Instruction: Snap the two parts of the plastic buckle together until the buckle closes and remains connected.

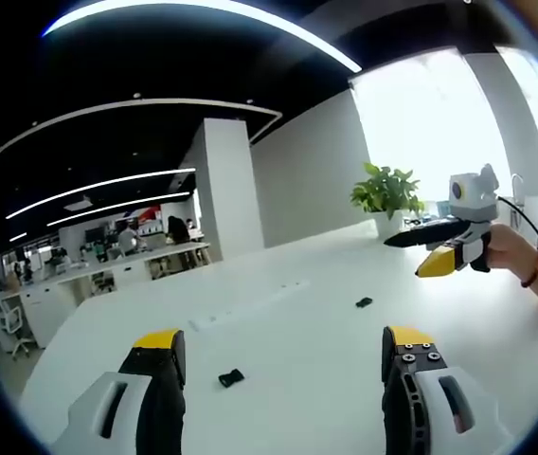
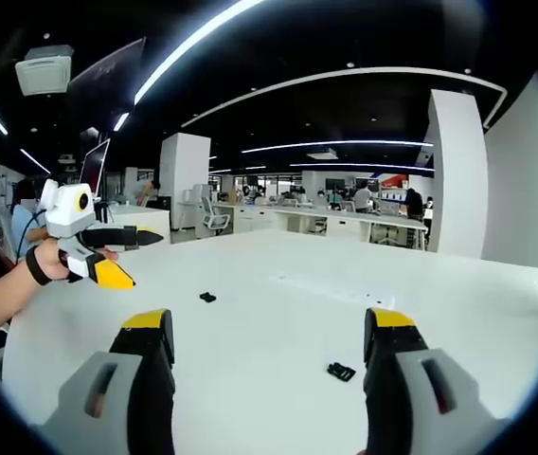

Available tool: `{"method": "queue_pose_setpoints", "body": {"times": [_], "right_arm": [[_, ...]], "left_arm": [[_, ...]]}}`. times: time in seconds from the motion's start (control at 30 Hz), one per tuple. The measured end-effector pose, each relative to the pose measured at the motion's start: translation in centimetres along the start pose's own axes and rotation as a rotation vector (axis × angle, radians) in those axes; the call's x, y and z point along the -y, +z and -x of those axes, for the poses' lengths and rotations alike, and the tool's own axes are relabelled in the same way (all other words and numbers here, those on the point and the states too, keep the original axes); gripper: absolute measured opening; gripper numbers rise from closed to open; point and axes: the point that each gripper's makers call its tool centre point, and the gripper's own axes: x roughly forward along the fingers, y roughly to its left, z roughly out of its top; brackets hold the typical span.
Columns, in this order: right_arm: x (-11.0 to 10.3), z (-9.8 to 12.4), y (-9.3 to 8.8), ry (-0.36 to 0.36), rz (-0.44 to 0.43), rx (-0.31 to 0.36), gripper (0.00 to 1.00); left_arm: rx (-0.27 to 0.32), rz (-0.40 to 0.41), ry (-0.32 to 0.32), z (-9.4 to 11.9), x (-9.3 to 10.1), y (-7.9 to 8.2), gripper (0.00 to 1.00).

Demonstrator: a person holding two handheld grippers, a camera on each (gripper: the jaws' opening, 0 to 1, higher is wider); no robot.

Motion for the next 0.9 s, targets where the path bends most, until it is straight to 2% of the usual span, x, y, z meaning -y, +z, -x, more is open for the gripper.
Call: {"method": "queue_pose_setpoints", "body": {"times": [0.4,0.9], "right_arm": [[1.0,-0.3,0.2,-0.026,-0.005,0.0,0.81],[1.4,-0.9,0.8,-0.034,0.006,-0.001,0.8]], "left_arm": [[-0.012,0.01,-0.003,-0.7,0.0,-0.4,0.86],[0.004,0.025,0.002,-0.9,-0.5,0.3,0.86]]}}
